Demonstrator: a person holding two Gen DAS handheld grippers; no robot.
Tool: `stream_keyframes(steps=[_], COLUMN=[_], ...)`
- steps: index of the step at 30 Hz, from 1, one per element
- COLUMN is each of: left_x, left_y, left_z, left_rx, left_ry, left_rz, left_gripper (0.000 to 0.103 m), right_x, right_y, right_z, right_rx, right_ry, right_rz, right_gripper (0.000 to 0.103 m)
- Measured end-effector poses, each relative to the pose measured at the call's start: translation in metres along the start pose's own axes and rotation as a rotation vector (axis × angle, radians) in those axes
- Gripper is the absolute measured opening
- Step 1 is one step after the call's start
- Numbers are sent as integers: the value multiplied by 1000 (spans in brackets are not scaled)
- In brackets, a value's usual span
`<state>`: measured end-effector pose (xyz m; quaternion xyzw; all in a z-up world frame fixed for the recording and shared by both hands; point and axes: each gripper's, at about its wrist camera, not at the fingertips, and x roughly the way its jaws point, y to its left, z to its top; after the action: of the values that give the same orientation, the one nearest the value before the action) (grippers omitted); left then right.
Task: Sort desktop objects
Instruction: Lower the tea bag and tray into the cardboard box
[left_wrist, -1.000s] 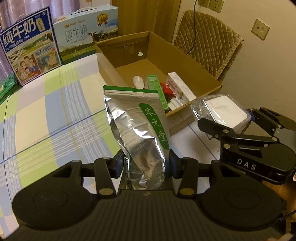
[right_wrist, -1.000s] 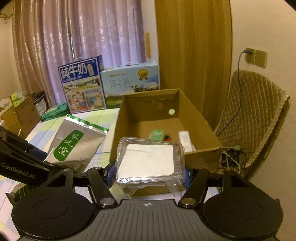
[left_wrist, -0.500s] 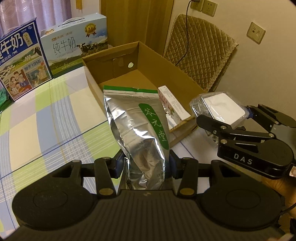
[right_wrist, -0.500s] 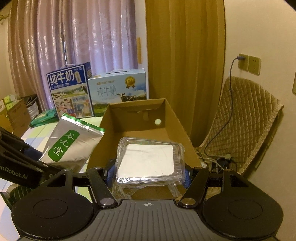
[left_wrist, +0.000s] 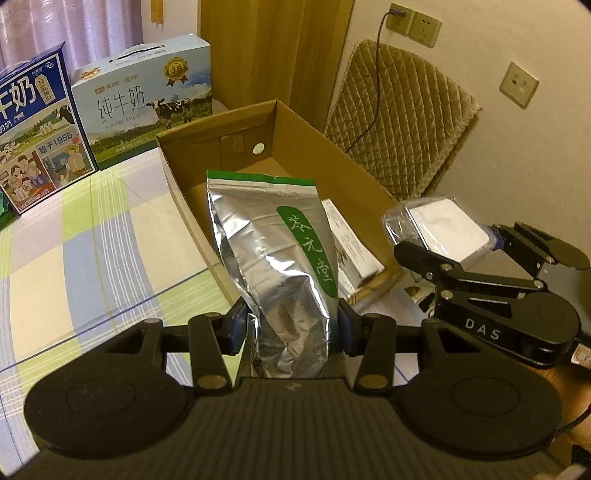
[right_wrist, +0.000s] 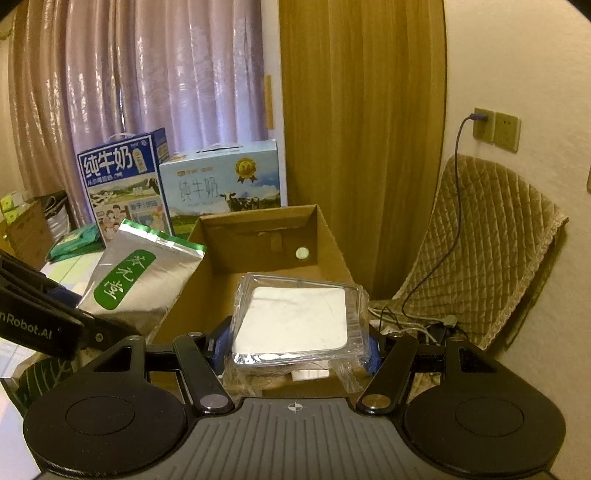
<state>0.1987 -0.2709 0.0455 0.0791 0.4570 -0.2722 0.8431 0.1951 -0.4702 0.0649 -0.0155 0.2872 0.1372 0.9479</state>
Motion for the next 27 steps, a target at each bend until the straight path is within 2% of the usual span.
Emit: stream_keyframes(steps=[27], left_x=[37], left_y=[16], left_z=[39], left_rx=[-96], left_ry=[-13], left_rz=[-10], left_gripper=[42], right_x=[44], right_y=[-18], right_z=[30], right_rx=[-25], right_ry=[3], right_rz=[-5], right_gripper=[63])
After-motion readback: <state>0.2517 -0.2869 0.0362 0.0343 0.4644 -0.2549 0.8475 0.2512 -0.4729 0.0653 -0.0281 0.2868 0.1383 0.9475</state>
